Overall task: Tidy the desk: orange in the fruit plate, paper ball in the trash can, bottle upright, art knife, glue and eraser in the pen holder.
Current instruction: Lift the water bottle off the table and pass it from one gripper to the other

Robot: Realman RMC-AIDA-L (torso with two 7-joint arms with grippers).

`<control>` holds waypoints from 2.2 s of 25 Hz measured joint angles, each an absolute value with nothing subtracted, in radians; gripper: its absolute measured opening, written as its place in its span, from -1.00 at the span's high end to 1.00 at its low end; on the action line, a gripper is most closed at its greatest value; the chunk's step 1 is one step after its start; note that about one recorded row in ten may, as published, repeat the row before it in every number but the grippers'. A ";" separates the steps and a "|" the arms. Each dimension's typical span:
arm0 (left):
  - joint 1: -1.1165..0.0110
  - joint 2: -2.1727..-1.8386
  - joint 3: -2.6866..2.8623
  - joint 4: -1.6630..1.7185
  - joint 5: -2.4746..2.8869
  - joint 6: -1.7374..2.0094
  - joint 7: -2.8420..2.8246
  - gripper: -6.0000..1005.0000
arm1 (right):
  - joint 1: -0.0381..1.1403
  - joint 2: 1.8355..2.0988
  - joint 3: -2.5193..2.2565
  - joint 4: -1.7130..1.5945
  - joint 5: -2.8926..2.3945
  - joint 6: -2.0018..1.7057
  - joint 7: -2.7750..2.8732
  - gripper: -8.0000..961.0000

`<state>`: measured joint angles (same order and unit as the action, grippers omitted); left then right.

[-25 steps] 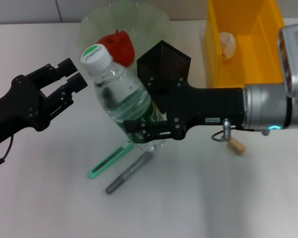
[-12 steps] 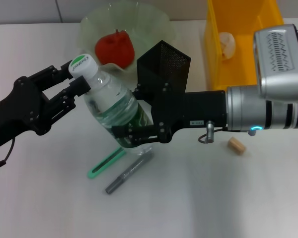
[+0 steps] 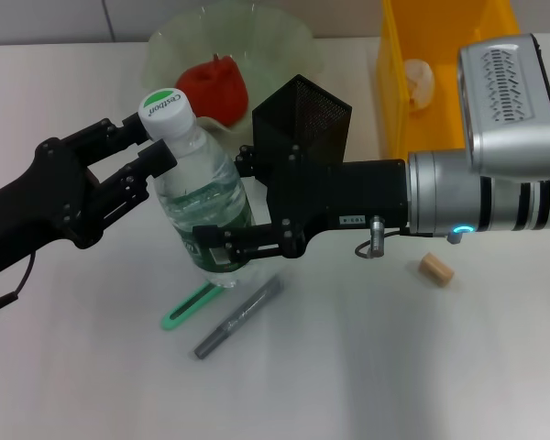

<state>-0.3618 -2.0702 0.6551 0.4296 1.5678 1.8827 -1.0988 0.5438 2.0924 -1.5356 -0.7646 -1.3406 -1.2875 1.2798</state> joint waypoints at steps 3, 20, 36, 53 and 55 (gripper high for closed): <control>-0.362 -2.071 0.655 0.430 1.568 1.884 -1.097 0.10 | 0.546 2.092 -1.541 -0.764 -1.341 -1.285 1.280 -0.58; -0.368 -2.065 0.724 0.452 1.569 1.874 -1.074 0.10 | 0.545 2.092 -1.583 -0.772 -1.341 -1.280 1.296 -0.58; -0.359 -2.058 0.729 0.515 1.580 1.867 -1.085 -0.32 | 0.566 2.083 -1.585 -0.778 -1.366 -1.276 1.388 -0.58; -0.370 -2.047 0.730 0.532 1.623 1.861 -1.103 -0.31 | 0.568 2.082 -1.583 -0.963 -1.581 -1.278 1.594 -0.58; -0.370 -2.047 0.730 0.532 1.623 1.861 -1.103 -0.31 | 0.570 2.082 -1.583 -0.996 -1.624 -1.276 1.621 -0.58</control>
<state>-0.3696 -2.0474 0.7295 0.5322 1.6231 1.8605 -1.1028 0.5703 2.0821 -1.5833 -0.9960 -1.6236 -1.2763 1.6209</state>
